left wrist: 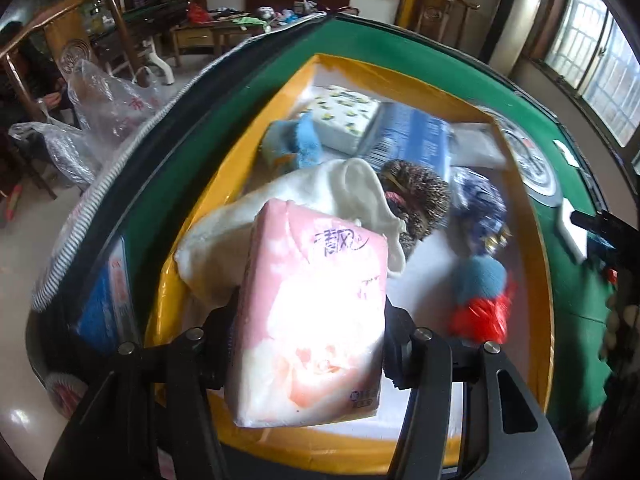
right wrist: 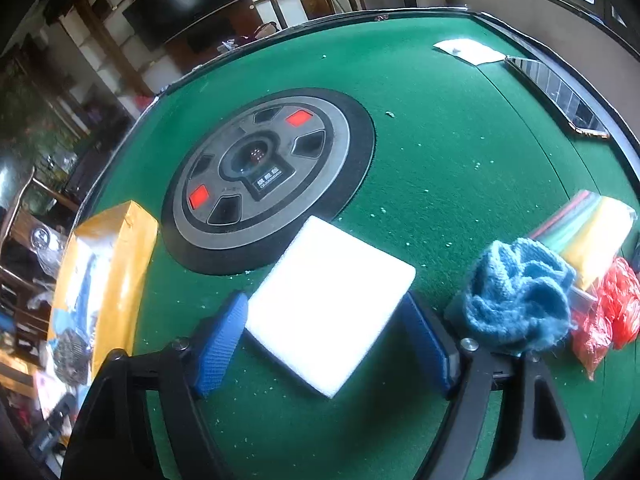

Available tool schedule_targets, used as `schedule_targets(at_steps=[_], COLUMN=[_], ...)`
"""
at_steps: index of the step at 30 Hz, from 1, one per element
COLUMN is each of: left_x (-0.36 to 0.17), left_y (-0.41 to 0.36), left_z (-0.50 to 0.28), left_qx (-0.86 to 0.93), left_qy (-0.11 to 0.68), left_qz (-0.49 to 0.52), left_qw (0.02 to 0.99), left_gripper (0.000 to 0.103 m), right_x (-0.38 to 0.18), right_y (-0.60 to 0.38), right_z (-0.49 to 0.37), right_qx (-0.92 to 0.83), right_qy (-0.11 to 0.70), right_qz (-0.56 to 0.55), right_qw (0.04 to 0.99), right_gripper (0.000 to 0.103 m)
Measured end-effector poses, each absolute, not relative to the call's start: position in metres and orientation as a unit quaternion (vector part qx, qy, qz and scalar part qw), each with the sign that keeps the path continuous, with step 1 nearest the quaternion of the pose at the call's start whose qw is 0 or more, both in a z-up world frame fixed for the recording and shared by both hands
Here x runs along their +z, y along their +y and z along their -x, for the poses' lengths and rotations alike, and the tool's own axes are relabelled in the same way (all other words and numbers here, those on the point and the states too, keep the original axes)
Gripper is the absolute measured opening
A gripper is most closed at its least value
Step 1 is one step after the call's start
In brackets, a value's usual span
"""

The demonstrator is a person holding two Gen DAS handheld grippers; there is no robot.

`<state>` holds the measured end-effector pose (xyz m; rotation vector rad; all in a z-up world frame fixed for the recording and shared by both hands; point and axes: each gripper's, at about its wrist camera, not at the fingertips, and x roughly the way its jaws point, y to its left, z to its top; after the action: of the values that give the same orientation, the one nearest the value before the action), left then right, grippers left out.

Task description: Organize soft objects

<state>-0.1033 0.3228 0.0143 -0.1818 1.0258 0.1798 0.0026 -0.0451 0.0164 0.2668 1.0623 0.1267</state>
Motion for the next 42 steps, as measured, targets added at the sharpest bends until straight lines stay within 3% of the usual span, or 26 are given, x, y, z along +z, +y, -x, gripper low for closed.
schedule_targets(at_steps=[1,4,12,16,18,20,25,27,29,31,34,40,42], left_x=[0.012,0.004,0.033,0.054,0.061,0.064,0.059,0.058,0.057,0.057,0.057,0.050,0.047], left_y=[0.322,0.307,0.304,0.323,0.328,0.334,0.336,0.335,0.334,0.332,0.331,0.322,0.321], left_z=[0.101,0.100,0.147,0.170,0.174,0.178,0.172,0.174,0.176,0.177,0.180,0.178,0.178], left_qx=[0.091,0.069,0.002,0.003,0.005,0.006,0.003,-0.006,-0.013,-0.018,-0.024,-0.047,-0.054], left_qy=[0.492,0.516,0.493,0.463,0.449,0.434,0.427,0.426,0.423,0.421,0.417,0.418,0.420], left_qz=[0.079,0.049,0.093,0.130,0.148,0.164,0.190,0.196,0.199,0.202,0.209,0.209,0.210], left_qw=[0.863,0.852,0.865,0.877,0.881,0.886,0.884,0.884,0.884,0.884,0.884,0.883,0.881], left_gripper=[0.058,0.078,0.078,0.078,0.078,0.078,0.078,0.078,0.078,0.078,0.078,0.078,0.078], right_x=[0.016,0.016,0.012,0.013,0.017,0.021,0.019,0.015,0.015,0.016,0.016,0.007,0.003], right_y=[-0.043,-0.038,-0.012,-0.013,-0.019,-0.027,-0.034,-0.043,-0.050,-0.051,-0.034,0.028,0.044], right_z=[-0.003,-0.004,-0.005,0.003,0.011,0.015,0.015,0.012,0.008,0.001,-0.011,-0.022,-0.024], right_qx=[0.059,0.061,0.074,0.089,0.095,0.108,0.118,0.117,0.115,0.089,0.070,0.011,-0.001], right_qy=[0.505,0.507,0.511,0.500,0.491,0.488,0.509,0.516,0.516,0.515,0.526,0.537,0.538], right_qz=[-0.124,-0.120,-0.044,-0.036,-0.042,-0.064,-0.070,-0.108,-0.150,-0.169,-0.162,-0.049,-0.006], right_qw=[0.852,0.851,0.856,0.861,0.865,0.864,0.850,0.841,0.836,0.836,0.832,0.842,0.843], right_gripper=[0.079,0.082,0.082,0.070,0.055,0.031,0.030,0.040,0.064,0.072,0.073,0.090,0.091])
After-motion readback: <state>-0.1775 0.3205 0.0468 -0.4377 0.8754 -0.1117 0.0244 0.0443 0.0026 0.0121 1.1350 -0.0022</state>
